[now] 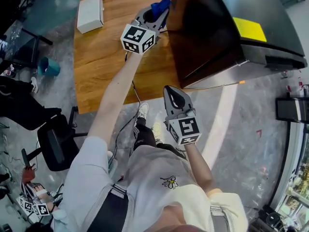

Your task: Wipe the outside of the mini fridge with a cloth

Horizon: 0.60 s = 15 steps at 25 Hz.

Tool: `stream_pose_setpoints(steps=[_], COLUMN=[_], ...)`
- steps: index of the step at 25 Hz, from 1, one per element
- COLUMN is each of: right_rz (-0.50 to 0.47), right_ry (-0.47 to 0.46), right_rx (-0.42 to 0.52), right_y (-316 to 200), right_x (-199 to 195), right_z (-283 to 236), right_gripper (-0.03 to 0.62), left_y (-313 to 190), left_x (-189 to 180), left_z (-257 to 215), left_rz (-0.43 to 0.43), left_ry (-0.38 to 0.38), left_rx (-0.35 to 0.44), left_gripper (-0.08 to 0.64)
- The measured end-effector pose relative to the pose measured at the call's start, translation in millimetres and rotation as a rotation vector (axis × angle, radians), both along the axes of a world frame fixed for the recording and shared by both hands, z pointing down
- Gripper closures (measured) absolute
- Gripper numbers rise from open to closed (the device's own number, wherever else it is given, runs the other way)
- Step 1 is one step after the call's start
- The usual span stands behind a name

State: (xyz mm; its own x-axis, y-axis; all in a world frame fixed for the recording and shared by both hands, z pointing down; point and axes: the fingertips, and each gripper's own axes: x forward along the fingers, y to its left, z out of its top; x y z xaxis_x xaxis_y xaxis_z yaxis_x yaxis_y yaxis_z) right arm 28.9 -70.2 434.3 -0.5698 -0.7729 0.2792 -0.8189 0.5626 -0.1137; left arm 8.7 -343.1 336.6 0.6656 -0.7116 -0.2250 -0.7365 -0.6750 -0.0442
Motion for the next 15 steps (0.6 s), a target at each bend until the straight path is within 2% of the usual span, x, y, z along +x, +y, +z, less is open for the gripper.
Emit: stream_pose_setpoints(steps=[9,15], right_rz=[0.038,0.023], right_ry=[-0.016,-0.012], right_rx=[-0.026,-0.041], right_y=[-39,-41], right_x=[-3,-6], right_z=[4,12], right_gripper=[0.58,0.58], left_y=[-78,-101], left_x=[12,16], left_z=[42,52], left_rz=[0.011,0.022], left_ry=[0.03,0.018], left_rx=[-0.123,-0.144], left_gripper=[0.495,0.495])
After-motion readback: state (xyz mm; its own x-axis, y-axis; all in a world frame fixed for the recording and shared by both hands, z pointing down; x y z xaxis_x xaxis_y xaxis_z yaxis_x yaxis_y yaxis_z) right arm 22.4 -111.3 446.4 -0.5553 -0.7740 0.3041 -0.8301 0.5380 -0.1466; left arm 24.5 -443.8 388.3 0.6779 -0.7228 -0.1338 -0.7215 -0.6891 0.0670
